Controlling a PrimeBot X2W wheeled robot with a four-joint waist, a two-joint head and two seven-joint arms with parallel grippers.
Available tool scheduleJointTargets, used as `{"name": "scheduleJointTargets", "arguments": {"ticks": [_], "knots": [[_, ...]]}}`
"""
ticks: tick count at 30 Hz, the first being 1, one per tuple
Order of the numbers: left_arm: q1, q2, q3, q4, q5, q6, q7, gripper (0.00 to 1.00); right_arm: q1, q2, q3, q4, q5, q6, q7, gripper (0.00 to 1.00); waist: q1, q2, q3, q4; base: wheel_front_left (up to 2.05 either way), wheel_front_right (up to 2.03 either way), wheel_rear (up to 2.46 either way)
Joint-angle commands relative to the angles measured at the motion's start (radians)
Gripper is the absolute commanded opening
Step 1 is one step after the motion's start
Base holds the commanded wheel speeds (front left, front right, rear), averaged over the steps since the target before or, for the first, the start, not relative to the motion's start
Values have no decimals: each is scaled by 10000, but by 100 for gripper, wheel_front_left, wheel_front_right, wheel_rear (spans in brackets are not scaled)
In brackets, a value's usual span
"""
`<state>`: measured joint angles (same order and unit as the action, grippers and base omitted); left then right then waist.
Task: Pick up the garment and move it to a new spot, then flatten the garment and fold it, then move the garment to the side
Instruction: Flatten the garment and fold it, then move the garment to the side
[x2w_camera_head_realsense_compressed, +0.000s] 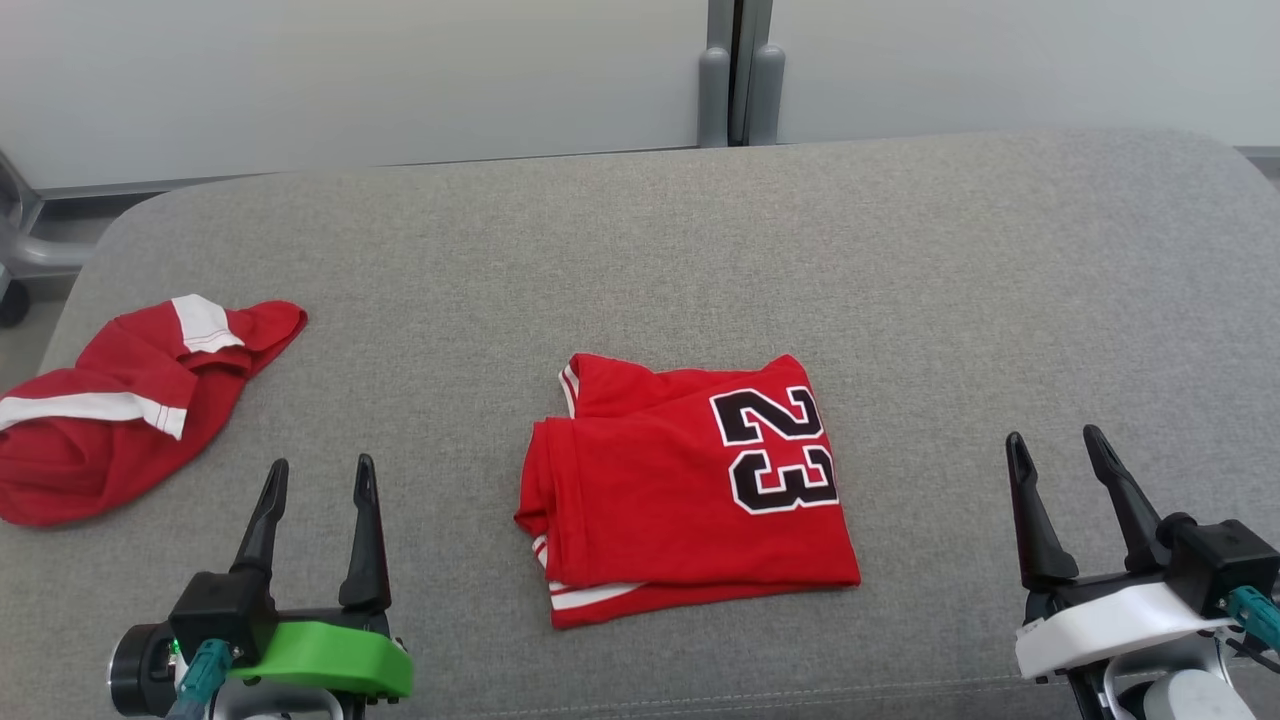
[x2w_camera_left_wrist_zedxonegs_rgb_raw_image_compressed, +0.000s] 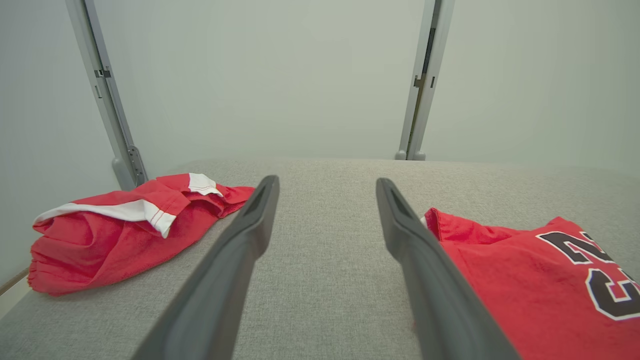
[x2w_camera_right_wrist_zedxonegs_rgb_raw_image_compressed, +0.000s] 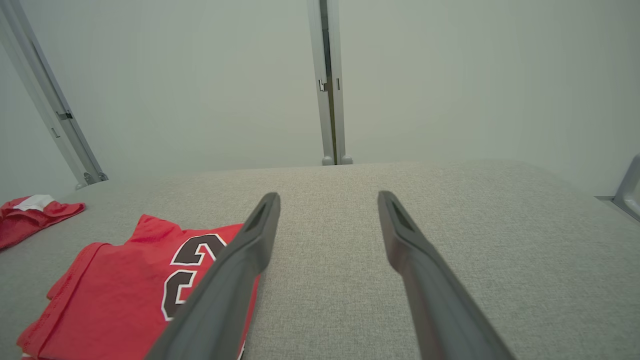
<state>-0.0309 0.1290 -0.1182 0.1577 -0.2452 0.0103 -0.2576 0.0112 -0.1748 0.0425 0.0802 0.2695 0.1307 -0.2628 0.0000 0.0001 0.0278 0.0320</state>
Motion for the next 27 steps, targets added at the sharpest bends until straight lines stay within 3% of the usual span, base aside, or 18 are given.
{"name": "scheduleJointTargets", "arguments": {"ticks": [1,19,27], "knots": [[167,69,40,-81,-55,81,21,100,124,17,-43,18,-121,-1,-31,100,0,-1,-65,-31,0,0,0],[137,104,-178,-325,-132,183,130,100,45,43,-87,191,-53,-1,-31,100,0,-1,-41,232,0,0,0],[-237,-16,-532,-282,-91,0,121,100,-471,-318,290,1646,689,-1,-25,100,0,-1,164,950,0,0,0]]}}
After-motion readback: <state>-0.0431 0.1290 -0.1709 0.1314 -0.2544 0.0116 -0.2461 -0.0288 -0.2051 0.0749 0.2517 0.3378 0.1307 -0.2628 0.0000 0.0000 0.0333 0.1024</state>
